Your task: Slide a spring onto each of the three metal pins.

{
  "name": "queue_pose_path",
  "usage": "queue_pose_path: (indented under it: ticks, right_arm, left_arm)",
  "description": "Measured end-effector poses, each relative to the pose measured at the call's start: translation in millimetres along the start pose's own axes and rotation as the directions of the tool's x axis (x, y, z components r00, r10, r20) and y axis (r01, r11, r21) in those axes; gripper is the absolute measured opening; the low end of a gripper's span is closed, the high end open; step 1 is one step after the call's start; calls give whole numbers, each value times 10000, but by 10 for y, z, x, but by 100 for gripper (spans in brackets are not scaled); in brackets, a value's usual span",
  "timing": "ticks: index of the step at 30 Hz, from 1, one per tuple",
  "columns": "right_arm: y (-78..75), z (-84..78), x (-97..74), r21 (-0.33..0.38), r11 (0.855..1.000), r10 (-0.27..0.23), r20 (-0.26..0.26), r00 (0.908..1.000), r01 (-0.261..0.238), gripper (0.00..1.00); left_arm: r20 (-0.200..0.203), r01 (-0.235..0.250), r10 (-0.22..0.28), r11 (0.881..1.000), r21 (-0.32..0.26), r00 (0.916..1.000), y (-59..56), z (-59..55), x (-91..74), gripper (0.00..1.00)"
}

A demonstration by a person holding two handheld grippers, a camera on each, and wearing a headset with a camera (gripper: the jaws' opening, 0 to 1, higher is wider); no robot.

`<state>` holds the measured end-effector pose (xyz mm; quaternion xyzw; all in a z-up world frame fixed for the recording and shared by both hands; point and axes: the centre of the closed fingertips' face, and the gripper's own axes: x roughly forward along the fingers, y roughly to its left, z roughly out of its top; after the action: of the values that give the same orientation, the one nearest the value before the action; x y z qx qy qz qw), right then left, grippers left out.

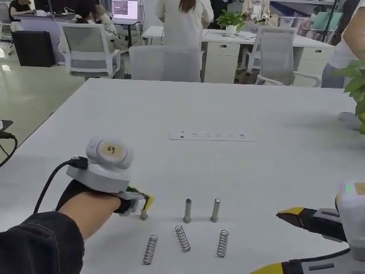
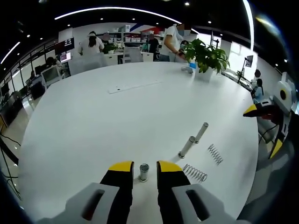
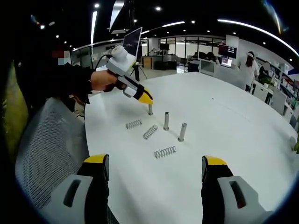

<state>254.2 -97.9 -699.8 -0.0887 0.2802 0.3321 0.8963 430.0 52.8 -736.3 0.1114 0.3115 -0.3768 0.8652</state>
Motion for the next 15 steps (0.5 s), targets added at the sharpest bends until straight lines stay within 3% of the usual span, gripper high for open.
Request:
queue_pose_path:
  ticks: [8, 15]
  right_arm:
    - [2, 11, -2, -20, 10000, 7, 24, 10000, -7, 81]
    - [-2, 13, -5, -26, 10000, 1, 29, 10000, -1, 81]
  left_arm:
    - [256, -127, 129, 9999, -78, 9996, 19, 43, -27, 23]
    - [498, -132, 143, 9996, -237, 9987, 13, 83, -109, 24]
